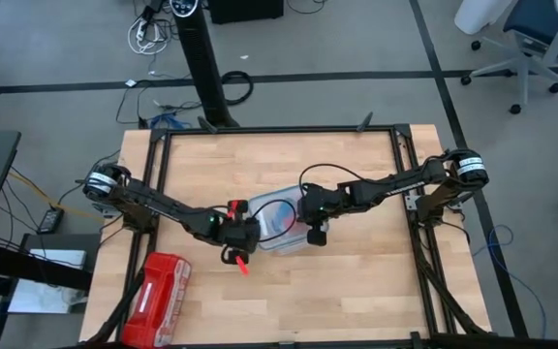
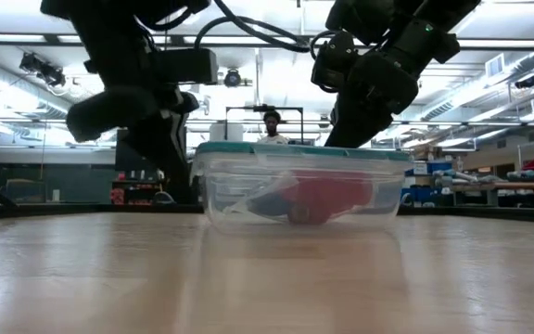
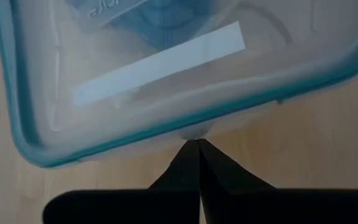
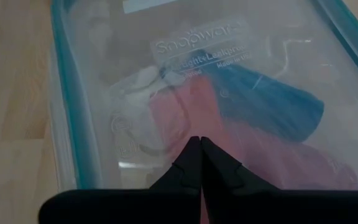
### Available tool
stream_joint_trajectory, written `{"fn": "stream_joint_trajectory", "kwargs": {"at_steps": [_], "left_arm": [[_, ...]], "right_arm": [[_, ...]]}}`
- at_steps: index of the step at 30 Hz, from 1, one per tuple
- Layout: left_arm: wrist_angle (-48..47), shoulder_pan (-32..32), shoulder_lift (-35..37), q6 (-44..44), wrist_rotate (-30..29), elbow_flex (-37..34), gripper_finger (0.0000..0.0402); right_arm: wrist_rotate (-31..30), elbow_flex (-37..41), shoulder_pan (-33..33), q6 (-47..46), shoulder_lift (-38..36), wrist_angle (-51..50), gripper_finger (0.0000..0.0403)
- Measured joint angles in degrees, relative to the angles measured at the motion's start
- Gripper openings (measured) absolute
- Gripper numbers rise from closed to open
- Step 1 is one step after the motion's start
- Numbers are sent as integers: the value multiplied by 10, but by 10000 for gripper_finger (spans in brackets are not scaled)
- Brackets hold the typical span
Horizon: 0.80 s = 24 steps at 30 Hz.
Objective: Roll bandage
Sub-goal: Close the transparent container
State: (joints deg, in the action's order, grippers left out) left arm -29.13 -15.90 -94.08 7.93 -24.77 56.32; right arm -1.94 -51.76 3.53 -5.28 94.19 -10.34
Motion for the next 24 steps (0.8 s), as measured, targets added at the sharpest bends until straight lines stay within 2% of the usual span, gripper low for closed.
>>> {"fn": "stream_joint_trajectory", "kwargs": {"at_steps": [16, 24], "left_arm": [[279, -12, -2, -1, -52, -103, 0], [351, -11, -3, -2, -72, -131, 0]], "right_arm": [[8, 0, 0, -7, 0, -1, 0], [11, 0, 0, -8, 0, 2, 0]]}}
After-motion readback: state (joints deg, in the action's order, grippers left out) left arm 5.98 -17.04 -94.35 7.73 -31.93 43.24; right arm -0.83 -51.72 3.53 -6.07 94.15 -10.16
